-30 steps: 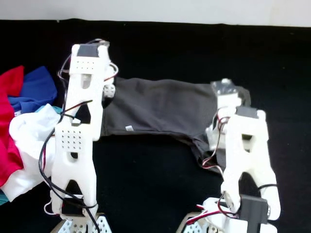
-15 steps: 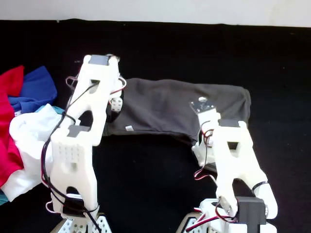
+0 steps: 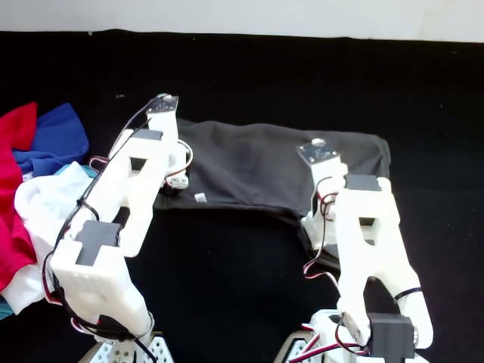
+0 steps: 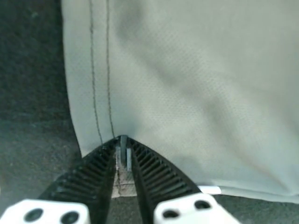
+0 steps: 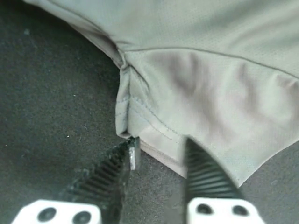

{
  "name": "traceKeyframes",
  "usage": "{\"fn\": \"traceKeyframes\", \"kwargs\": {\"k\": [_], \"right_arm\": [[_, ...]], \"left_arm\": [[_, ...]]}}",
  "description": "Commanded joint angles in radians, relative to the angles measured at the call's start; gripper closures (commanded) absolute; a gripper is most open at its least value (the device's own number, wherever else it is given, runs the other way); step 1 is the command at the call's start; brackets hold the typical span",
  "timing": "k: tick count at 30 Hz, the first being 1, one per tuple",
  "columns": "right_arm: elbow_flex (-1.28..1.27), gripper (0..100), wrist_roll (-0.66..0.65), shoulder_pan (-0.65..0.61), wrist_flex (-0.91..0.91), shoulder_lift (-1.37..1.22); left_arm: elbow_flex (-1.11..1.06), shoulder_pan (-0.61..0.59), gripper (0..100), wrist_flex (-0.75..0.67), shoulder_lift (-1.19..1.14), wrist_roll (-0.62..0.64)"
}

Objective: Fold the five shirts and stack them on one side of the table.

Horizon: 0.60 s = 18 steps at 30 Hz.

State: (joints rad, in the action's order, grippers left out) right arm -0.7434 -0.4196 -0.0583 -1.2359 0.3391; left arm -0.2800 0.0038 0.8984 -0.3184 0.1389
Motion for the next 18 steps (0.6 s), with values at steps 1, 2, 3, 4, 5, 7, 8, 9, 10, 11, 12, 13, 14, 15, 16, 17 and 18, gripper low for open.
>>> {"fn": "traceKeyframes", "kwargs": {"k": [1, 2, 3, 4, 5, 7, 8, 9, 10, 11, 12, 13, 14, 15, 16, 17, 18], "right_arm": [[0.033, 75.1, -0.009, -0.008, -0.015, -0.012], [0.033, 75.4, -0.009, -0.008, -0.016, -0.018], [0.033, 75.4, -0.009, -0.010, -0.024, -0.024], [0.033, 75.4, -0.011, -0.015, -0.035, -0.030], [0.033, 75.4, -0.011, -0.027, -0.045, -0.038], [0.019, 75.4, -0.011, -0.065, -0.065, -0.056], [0.001, 75.4, -0.015, -0.088, -0.059, -0.067], [-0.021, 75.4, -0.037, -0.108, -0.044, -0.079], [-0.045, 75.4, -0.068, -0.122, -0.022, -0.091], [-0.068, 75.4, -0.094, -0.130, 0.004, -0.104], [-0.087, 75.4, -0.110, -0.131, 0.031, -0.117], [-0.102, 75.4, -0.115, -0.131, 0.064, -0.131], [-0.116, 75.4, -0.115, -0.130, 0.091, -0.148], [-0.125, 75.4, -0.115, -0.130, 0.116, -0.166], [-0.133, 75.4, -0.117, -0.130, 0.137, -0.188], [-0.134, 75.4, -0.117, -0.130, 0.157, -0.211], [-0.134, 75.4, -0.118, -0.128, 0.177, -0.237]], "left_arm": [[-0.002, 0.002, 99, -0.054, 0.007, 0.006], [-0.002, 0.002, 99, -0.054, 0.007, 0.006], [-0.002, 0.004, 99, -0.054, 0.007, 0.008], [-0.002, 0.004, 99, -0.054, 0.007, 0.009], [-0.002, 0.004, 99, -0.054, 0.007, 0.009], [-0.002, 0.004, 99, -0.055, 0.007, 0.009], [-0.002, 0.005, 99, -0.055, 0.007, 0.009], [-0.002, 0.005, 99, -0.055, 0.007, 0.009], [-0.002, 0.005, 99, -0.055, 0.007, 0.009], [-0.002, 0.007, 99, -0.055, 0.007, 0.009], [-0.002, 0.007, 99, -0.055, 0.007, 0.009], [-0.002, 0.007, 99, -0.055, 0.007, 0.009], [-0.002, 0.007, 99, -0.055, 0.005, 0.009], [-0.002, 0.007, 99, -0.055, 0.005, 0.009], [-0.002, 0.007, 99, -0.055, 0.005, 0.009], [-0.002, 0.007, 99, -0.055, 0.005, 0.009], [-0.002, 0.007, 99, -0.055, 0.005, 0.009]]}}
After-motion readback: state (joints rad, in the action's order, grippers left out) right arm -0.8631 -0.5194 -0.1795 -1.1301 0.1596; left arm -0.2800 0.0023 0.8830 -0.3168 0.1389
